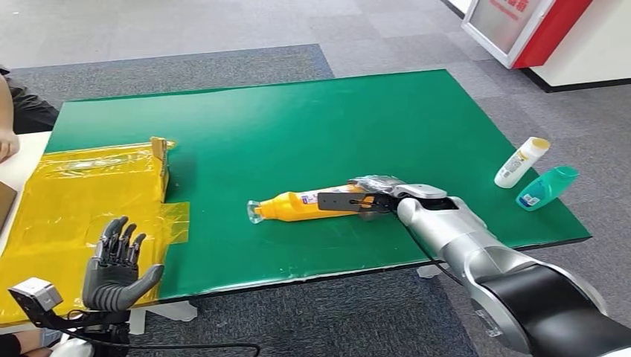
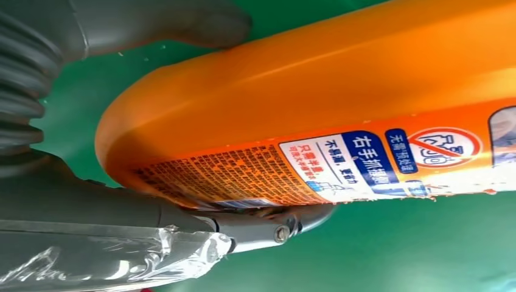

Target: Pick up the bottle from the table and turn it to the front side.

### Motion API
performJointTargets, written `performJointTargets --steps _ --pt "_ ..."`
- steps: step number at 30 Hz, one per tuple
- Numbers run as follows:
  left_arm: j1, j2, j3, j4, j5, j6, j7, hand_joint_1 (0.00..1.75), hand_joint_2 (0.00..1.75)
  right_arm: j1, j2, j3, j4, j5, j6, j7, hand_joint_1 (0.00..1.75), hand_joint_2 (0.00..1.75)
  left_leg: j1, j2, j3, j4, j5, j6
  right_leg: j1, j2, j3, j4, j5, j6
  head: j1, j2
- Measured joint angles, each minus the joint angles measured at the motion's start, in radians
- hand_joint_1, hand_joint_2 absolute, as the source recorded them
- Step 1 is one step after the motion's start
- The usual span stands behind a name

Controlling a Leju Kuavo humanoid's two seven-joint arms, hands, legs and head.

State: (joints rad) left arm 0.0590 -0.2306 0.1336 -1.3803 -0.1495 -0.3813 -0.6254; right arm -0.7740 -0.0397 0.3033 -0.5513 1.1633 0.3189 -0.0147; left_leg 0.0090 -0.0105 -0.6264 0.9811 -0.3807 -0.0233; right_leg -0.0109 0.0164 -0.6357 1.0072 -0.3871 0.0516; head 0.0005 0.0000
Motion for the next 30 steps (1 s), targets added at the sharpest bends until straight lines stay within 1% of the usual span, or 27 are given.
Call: performJointTargets --steps 5,8,14,18,20,23,27,30 --pt "0.0 0.005 -0.006 0.008 0.002 0.003 -0.002 0.0 1.75 0.002 0.0 0.012 0.003 -0.01 -0.033 -0.017 1.75 1.75 0.0 0.0 0.001 0.0 0.0 0.0 0.0 0.0 0.001 0.0 0.0 0.0 0.0 0.0" --pt "0.007 0.007 -0.005 0.009 0.004 0.01 -0.002 0.0 1.75 0.03 -0.006 0.019 -0.037 -0.044 -0.073 -0.041 1.75 1.75 0.0 0.0 0.001 0.0 0.0 0.0 0.0 0.0 0.001 0.0 0.0 0.0 0.0 0.0" --pt "0.042 0.008 0.002 -0.009 0.005 0.018 0.004 0.0 1.75 0.175 -0.037 0.028 -0.288 -0.133 -0.107 -0.039 1.75 1.75 0.0 0.0 -0.001 0.0 0.0 0.0 0.0 0.0 -0.001 0.0 -0.001 0.0 0.0 0.0" --pt "0.067 -0.001 0.013 -0.04 -0.005 0.02 0.011 0.0 1.75 0.292 -0.046 0.024 -0.498 -0.207 -0.196 -0.05 1.75 1.75 0.0 0.0 -0.002 0.0 -0.002 0.0 0.0 0.0 -0.002 0.0 -0.002 0.0 0.0 0.0" --pt "0.083 -0.013 0.023 -0.067 -0.01 0.018 0.016 0.0 1.75 0.367 -0.037 0.014 -0.628 -0.239 -0.234 -0.05 1.75 1.75 0.0 -0.001 -0.002 0.0 -0.003 0.001 0.0 0.0 -0.002 0.0 -0.003 -0.001 0.0 0.0" --pt "0.099 -0.032 0.039 -0.106 -0.016 0.011 0.03 0.0 1.75 0.459 -0.002 -0.01 -0.788 -0.293 -0.26 -0.059 1.75 1.75 0.0 -0.001 -0.002 0.0 -0.003 0.0 0.0 -0.001 -0.002 0.0 -0.004 -0.001 0.0 0.0" --pt "0.102 -0.056 0.061 -0.143 -0.017 0.006 0.083 0.0 1.75 0.557 0.061 -0.056 -0.938 -0.398 -0.253 -0.114 1.75 1.75 0.0 -0.001 -0.002 0.0 -0.004 0.0 0.0 -0.001 -0.002 0.0 -0.004 -0.001 0.0 0.0" --pt "0.095 -0.064 0.067 -0.151 -0.009 -0.013 0.136 0.0 1.75 0.612 0.105 -0.075 -1.003 -0.461 -0.229 -0.161 1.75 1.75 0.0 -0.001 -0.002 0.0 -0.004 0.0 0.0 -0.001 -0.002 0.0 -0.004 -0.001 0.0 0.0"
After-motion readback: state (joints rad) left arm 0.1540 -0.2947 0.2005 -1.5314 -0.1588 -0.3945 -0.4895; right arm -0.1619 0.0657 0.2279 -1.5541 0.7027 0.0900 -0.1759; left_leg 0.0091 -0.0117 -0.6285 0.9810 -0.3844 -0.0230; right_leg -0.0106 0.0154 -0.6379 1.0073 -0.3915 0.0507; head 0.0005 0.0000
